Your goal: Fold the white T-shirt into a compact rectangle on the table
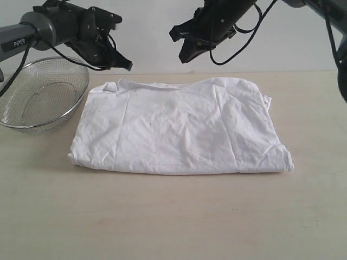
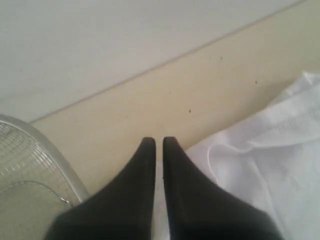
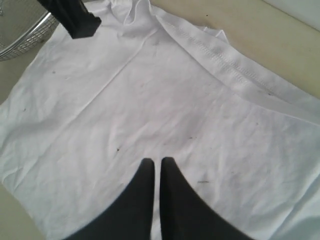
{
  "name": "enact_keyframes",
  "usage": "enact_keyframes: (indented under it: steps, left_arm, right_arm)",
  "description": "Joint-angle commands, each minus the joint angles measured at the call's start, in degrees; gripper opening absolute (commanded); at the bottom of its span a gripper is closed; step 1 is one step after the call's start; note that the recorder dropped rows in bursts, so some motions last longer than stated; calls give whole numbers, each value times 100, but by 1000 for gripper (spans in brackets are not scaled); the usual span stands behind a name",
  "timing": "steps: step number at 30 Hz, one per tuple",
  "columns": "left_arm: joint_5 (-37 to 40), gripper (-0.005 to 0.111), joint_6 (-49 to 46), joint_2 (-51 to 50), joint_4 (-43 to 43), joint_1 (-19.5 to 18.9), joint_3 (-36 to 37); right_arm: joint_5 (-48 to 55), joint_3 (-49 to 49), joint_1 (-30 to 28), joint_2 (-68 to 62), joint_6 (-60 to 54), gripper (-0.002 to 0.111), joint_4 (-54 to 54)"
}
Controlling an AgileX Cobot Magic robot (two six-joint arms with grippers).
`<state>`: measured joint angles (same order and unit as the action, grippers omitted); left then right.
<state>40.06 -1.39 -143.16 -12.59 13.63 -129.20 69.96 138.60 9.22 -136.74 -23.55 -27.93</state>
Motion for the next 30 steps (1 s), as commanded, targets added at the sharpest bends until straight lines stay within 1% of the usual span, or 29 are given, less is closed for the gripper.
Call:
enact_keyframes:
  steps: [1, 3, 6, 7, 12, 18, 21, 22, 27, 28, 30]
  left_arm:
    - [601, 4, 180, 8, 291, 7, -485]
    - [874, 4, 26, 8, 698, 18, -535]
    - [1077, 4, -656, -48, 1484, 37, -535]
    - [1130, 4, -806, -78, 1565, 72, -535]
    - [1182, 4, -850, -339, 1259, 187, -535]
    - [989, 4, -850, -611, 1015, 238, -535]
    - [871, 4, -652, -678, 528, 238, -535]
    - [767, 4, -409, -691, 107, 238, -535]
    - [635, 4, -56, -762, -833, 238, -535]
    - [611, 4, 170, -762, -1231, 238, -535]
    - [664, 4, 468, -750, -1708, 238, -664]
  right_arm:
    - [0, 2, -35, 19, -29, 0, -19]
    - [0, 2, -35, 19, -29, 0, -19]
    - [0, 2, -35, 19, -29, 0, -19]
    - [0, 2, -35, 19, -29, 0, -19]
    - [0, 2, -35, 19, -39, 0, -19]
    - [0, 2, -35, 19, -39, 0, -19]
    - [0, 2, -35, 19, -39, 0, -19]
    - [0, 2, -35, 19, -39, 0, -19]
    - [0, 2, -35, 19, -39, 0, -19]
    - [0, 2, -35, 19, -38, 0, -19]
    - [0, 2, -35, 19, -38, 0, -19]
